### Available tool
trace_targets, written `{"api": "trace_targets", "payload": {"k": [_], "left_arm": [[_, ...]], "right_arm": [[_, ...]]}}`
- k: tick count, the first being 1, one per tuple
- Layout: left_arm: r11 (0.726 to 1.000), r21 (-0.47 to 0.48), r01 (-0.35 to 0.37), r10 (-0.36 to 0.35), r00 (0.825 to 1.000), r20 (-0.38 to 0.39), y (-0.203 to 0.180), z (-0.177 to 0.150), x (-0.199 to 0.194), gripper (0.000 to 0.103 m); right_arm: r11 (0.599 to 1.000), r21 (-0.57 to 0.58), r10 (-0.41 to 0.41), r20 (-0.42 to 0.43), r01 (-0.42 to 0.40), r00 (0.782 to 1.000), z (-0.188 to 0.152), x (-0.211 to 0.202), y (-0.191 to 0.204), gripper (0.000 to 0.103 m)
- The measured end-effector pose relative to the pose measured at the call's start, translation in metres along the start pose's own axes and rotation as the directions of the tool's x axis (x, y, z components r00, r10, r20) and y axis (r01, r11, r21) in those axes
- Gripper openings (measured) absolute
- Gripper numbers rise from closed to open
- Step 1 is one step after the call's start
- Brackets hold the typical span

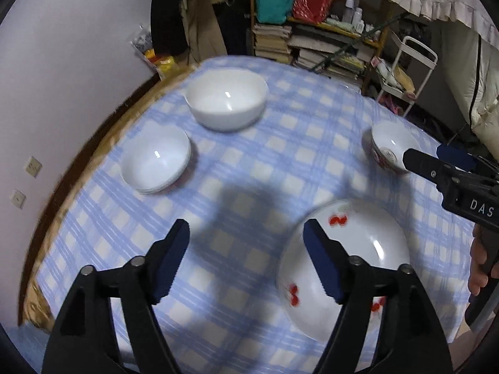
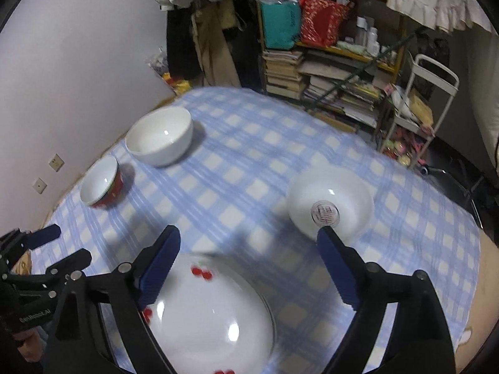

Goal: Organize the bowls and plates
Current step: 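Close the left tool on a large white bowl rim while the right tool grips it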

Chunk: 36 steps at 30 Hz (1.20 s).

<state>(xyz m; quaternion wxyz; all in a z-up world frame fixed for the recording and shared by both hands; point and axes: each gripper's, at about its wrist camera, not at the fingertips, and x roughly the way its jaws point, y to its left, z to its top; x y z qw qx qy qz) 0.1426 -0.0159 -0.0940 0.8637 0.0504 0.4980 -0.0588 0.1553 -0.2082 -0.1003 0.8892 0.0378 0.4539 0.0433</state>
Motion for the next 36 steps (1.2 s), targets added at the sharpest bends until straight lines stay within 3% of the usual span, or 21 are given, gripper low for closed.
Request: {"api": "trace_targets", "payload": {"k": [4, 12, 22, 27, 34, 36], "left_arm": [[0.998, 0.004, -0.063, 0.063, 0.997, 0.037, 0.021, 0.03, -0.003, 0.078], [0.988, -0.125, -0.089, 0.095, 0.995, 0.044, 0.086, 0.088, 0.021, 0.083], [0.976, -0.217, -0.004, 0.004, 1.0, -0.001, 0.133, 0.15, 0.09, 0.083], [0.966, -0.258, -0.012, 0.002, 0.999, -0.041, 0.142, 0.162, 0.127, 0.082], [0.982, -0.188, -0.028, 0.007, 0.994, -0.11, 0.129, 0.158, 0.167, 0.082], [0.978, -0.205, -0.026, -0.002, 0.991, -0.137, 0.128, 0.156, 0.176, 0.082]], "right_arm": [[0.999, -0.028, 0.037, 0.004, -0.037, 0.999, 0.023, 0.012, 0.013, 0.095], [0.997, -0.021, 0.069, 0.004, -0.069, 0.998, 0.069, 0.055, 0.038, 0.095], [0.999, -0.011, 0.048, -0.028, -0.048, 0.998, 0.112, 0.114, 0.053, 0.095], [1.0, 0.001, 0.027, -0.052, -0.027, 0.998, 0.12, 0.139, 0.058, 0.095], [0.997, 0.033, 0.078, -0.1, -0.075, 0.992, 0.122, 0.172, 0.068, 0.095], [0.997, 0.031, 0.076, -0.114, -0.073, 0.991, 0.119, 0.18, 0.072, 0.087]]}}
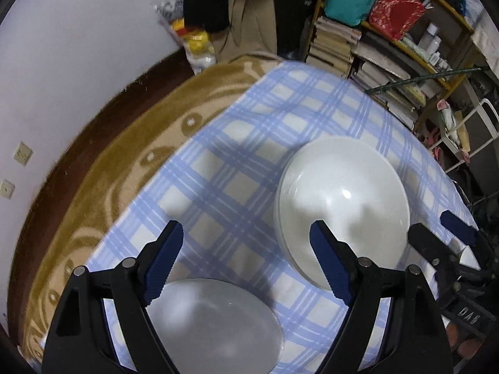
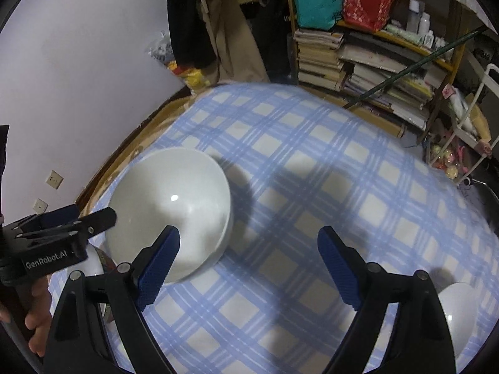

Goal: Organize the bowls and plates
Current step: 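Close the left tool on a large white bowl rim while the right tool grips it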

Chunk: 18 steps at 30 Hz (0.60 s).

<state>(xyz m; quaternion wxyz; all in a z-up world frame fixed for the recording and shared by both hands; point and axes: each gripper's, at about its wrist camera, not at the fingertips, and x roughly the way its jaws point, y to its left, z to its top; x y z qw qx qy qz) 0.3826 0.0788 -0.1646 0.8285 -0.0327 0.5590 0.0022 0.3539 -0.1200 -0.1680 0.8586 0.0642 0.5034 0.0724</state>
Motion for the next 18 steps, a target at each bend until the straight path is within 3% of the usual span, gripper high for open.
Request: {"api": "trace_targets", "payload": {"k": [3, 5, 7, 9, 12, 14, 18], "left_arm": [[0.999, -0.027, 0.025, -0.025, 0.999, -0.029, 0.0, 0.0, 0.01, 0.082], [0.999, -0.026, 0.028, -0.029, 0.999, -0.027, -0.001, 0.001, 0.014, 0.079], [0.998, -0.003, 0.056, -0.056, 0.998, -0.04, -0.006, 0.0, 0.017, 0.064], [0.998, 0.011, 0.063, -0.063, 0.998, -0.031, -0.012, 0.0, 0.019, 0.041], [0.998, 0.027, 0.057, -0.056, 0.998, -0.034, -0.018, 0.001, 0.023, 0.028], [0.995, 0.045, 0.084, -0.08, 0.993, -0.084, -0.023, 0.002, 0.03, 0.017], [0.996, 0.089, 0.027, -0.019, 0.996, -0.09, -0.031, -0.001, 0.035, 0.014]], "right_arm": [[1.0, 0.003, -0.025, -0.025, 0.025, 0.999, -0.003, 0.014, 0.002, 0.068], [0.999, 0.031, 0.01, -0.055, -0.008, 0.998, -0.003, 0.024, 0.0, 0.056], [0.994, 0.081, 0.074, -0.071, -0.068, 0.995, -0.003, 0.031, -0.003, 0.049], [0.988, 0.113, 0.117, -0.105, -0.105, 0.988, -0.003, 0.04, -0.004, 0.04], [0.979, 0.15, 0.157, -0.139, -0.136, 0.978, -0.002, 0.052, -0.002, 0.025], [0.978, 0.157, 0.161, -0.14, -0.139, 0.977, -0.002, 0.054, 0.001, 0.022], [0.988, 0.103, 0.127, -0.137, -0.114, 0.982, -0.003, 0.051, 0.008, 0.02]]}}
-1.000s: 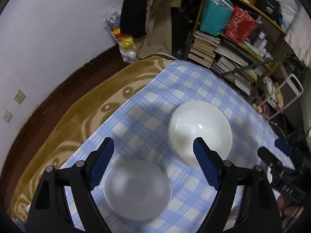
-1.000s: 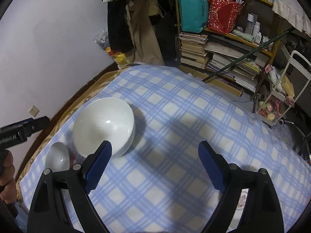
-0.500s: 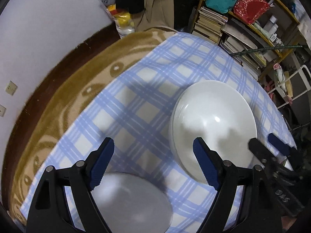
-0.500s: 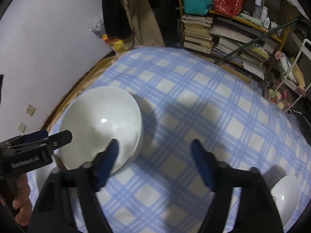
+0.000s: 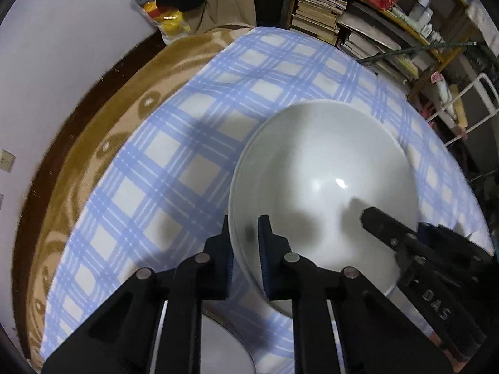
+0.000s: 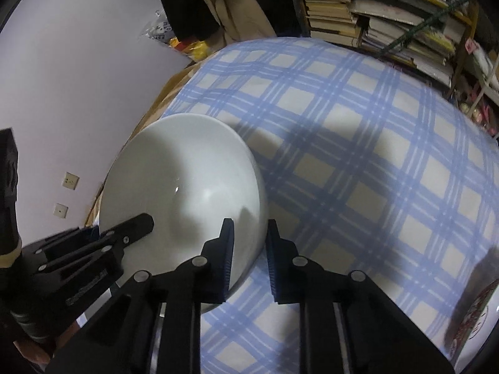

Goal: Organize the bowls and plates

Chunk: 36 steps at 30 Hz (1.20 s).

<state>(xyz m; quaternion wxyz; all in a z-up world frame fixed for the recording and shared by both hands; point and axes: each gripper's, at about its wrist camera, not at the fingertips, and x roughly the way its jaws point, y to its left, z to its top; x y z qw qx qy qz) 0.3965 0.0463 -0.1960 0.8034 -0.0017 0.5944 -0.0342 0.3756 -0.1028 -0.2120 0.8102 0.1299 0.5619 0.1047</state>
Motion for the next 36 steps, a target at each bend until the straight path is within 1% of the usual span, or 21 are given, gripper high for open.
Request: {"api": "trace_targets", "payload": {"k": [2, 4, 6, 13, 16, 21, 26, 30, 34, 36], "left_arm": [[1.0, -0.012, 0.001, -0.001, 1.0, 0.008, 0.0, -0.002, -0.003, 0.014], [1.0, -0.013, 0.024, -0.023, 1.0, 0.019, 0.0, -0.005, -0.009, 0.014], [1.0, -0.004, 0.029, -0.029, 0.999, 0.027, -0.003, -0.009, -0.015, 0.014], [0.999, 0.032, 0.001, -0.003, 0.998, 0.058, -0.012, -0.019, -0.033, 0.014], [0.999, 0.051, 0.003, -0.007, 0.997, 0.071, -0.019, -0.027, -0.046, 0.014], [0.997, 0.067, 0.023, -0.029, 0.996, 0.086, -0.029, -0.045, -0.065, 0.014], [0.995, 0.098, -0.002, -0.007, 0.996, 0.093, -0.046, -0.062, -0.075, 0.014], [0.994, 0.108, 0.021, -0.03, 0.997, 0.077, -0.057, -0.074, -0.079, 0.014], [0.991, 0.135, 0.01, -0.02, 0.997, 0.07, -0.07, -0.087, -0.082, 0.014], [0.991, 0.133, 0.012, -0.021, 0.998, 0.065, -0.076, -0.094, -0.082, 0.014]], "right_arm": [[1.0, -0.018, -0.009, -0.002, 0.009, 1.0, -0.001, -0.003, 0.001, 0.018], [0.998, -0.048, -0.035, -0.008, 0.034, 0.999, -0.003, -0.007, 0.002, 0.017], [0.997, -0.068, -0.045, -0.006, 0.044, 0.999, -0.004, -0.012, 0.001, 0.016], [0.991, -0.125, -0.055, -0.001, 0.055, 0.998, -0.016, -0.035, -0.002, 0.014], [0.988, -0.14, -0.059, 0.008, 0.059, 0.998, -0.023, -0.046, -0.004, 0.013], [0.989, -0.139, -0.05, 0.028, 0.053, 0.998, -0.039, -0.071, -0.012, 0.011], [0.991, -0.128, -0.042, 0.024, 0.045, 0.999, -0.052, -0.09, -0.019, 0.011], [0.989, -0.134, -0.063, 0.029, 0.067, 0.998, -0.063, -0.101, -0.027, 0.011], [0.992, -0.109, -0.067, 0.036, 0.07, 0.997, -0.077, -0.109, -0.038, 0.011], [0.994, -0.083, -0.068, 0.042, 0.072, 0.997, -0.085, -0.11, -0.044, 0.011]]}}
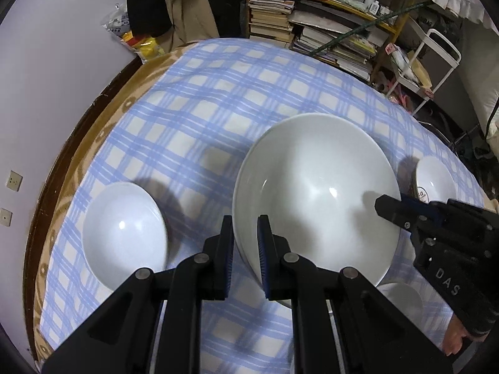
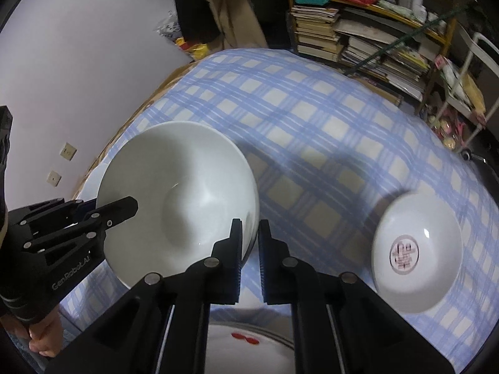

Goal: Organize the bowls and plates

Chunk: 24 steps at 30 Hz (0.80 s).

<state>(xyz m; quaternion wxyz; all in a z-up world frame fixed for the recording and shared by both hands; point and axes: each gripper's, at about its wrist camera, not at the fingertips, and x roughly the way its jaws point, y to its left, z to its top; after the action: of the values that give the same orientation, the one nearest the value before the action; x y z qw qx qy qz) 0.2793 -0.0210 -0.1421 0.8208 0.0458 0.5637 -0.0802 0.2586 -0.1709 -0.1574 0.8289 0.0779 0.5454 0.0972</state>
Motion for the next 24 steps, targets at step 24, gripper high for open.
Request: {"api": "trace_targets", "payload": {"k": [24], "left_arm": [[0.999, -0.032, -0.023, 0.023, 0.999, -0.03, 0.001, -0.031, 0.018, 0.015]], "right_arm": [[0.988, -0.09, -0.123, 0.019, 0.124, 0.992, -0.04, 0.018, 0.018, 0.011]]}}
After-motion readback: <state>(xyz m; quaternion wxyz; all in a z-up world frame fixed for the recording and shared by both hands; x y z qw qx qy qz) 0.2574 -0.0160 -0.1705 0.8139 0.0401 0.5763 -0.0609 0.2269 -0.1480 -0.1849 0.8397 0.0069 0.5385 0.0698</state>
